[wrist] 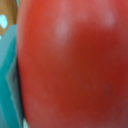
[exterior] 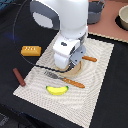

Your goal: Interact with the objects in diverse but meaningful ways.

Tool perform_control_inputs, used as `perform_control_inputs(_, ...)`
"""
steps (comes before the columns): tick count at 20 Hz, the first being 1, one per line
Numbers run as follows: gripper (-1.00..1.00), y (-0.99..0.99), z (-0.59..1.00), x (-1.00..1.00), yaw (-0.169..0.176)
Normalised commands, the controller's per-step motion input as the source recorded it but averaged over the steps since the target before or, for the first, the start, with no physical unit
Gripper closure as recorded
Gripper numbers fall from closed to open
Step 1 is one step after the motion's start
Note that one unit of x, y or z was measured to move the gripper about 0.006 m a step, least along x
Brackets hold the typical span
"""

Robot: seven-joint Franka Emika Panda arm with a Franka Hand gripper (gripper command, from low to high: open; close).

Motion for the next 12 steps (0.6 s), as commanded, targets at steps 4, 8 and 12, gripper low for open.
perform_control_inputs(4, 1.00, 0.27, 0.74, 0.28, 0.000)
perform_control_inputs(8, 1.00, 0.54, 1.00, 0.28, 0.000)
perform_control_inputs(12, 1.00, 0.73, 0.95, 0.09, 0.007)
